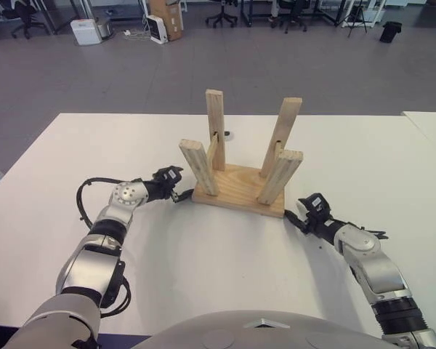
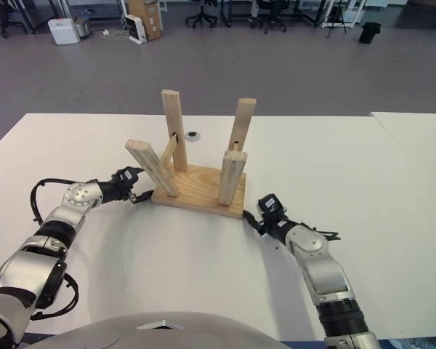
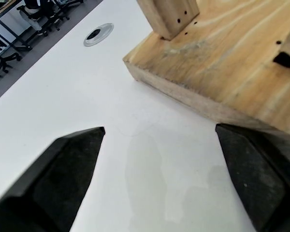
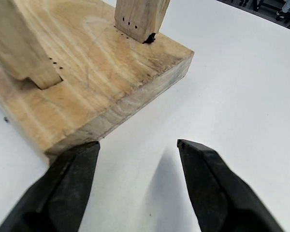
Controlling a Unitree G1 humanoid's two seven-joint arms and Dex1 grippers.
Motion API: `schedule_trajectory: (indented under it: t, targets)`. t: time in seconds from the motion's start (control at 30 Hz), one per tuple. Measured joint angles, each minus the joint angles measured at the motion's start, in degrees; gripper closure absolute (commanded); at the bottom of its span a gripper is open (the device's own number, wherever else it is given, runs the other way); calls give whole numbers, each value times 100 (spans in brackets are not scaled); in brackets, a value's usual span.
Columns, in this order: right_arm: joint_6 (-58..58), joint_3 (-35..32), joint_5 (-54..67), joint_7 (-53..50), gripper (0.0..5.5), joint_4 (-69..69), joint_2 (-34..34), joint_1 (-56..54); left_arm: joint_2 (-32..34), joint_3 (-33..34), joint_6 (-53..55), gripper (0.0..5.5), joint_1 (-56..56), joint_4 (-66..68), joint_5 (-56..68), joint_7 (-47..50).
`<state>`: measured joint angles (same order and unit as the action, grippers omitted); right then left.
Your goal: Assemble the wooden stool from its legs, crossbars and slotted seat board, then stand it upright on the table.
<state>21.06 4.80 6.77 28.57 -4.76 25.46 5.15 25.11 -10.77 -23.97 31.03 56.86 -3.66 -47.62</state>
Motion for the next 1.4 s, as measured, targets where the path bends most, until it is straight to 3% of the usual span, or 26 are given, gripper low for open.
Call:
schedule_trajectory:
  t: [0.17, 0.43, 0.57, 0.7, 0.77, 0.83, 0.97, 1.1, 1.27, 1.4]
  targets:
    - [413, -334, 799, 459, 247, -478, 5, 229, 171, 296, 733, 126, -564, -1011, 403, -399]
    - [1891, -1724, 2937, 506, 247, -2112, 341, 132, 699, 800, 3351, 126, -1050, -4292, 1412, -442]
    - [1970, -1977, 2978, 506, 247, -2093, 491, -24, 767, 850, 4083, 126, -1506, -5147, 1741, -526]
    - [1924, -1929, 2700, 673, 247, -1558, 858, -18, 897, 790, 4369, 126, -1955, -5604, 2296, -1307]
    - [1689, -1830, 2621, 1199, 247, -1231, 1231, -25, 960, 738, 4322, 126, -1979, -5462, 2381, -1666]
    - [1414, -1318, 2286, 2136, 247, -703, 1785, -11, 995, 600, 4079, 126, -1953, -4900, 2335, -2007]
    - [772, -685, 1598, 3121, 247, 240, 2363, -144, 1089, 571, 2809, 126, -1676, -3283, 2009, -2458]
    - [417, -407, 1512, 3592, 247, 695, 2302, -735, 1028, 547, 1971, 126, -1342, -2163, 1775, -2774]
    - [-111, -42, 1372, 3985, 247, 1271, 1861, -1399, 635, 317, 2120, 126, -1133, -2284, 1885, -3376]
    - [-356, 178, 1296, 4247, 323, 1763, 1609, -1670, 298, 139, 2217, 173, -1063, -2362, 1864, -3435]
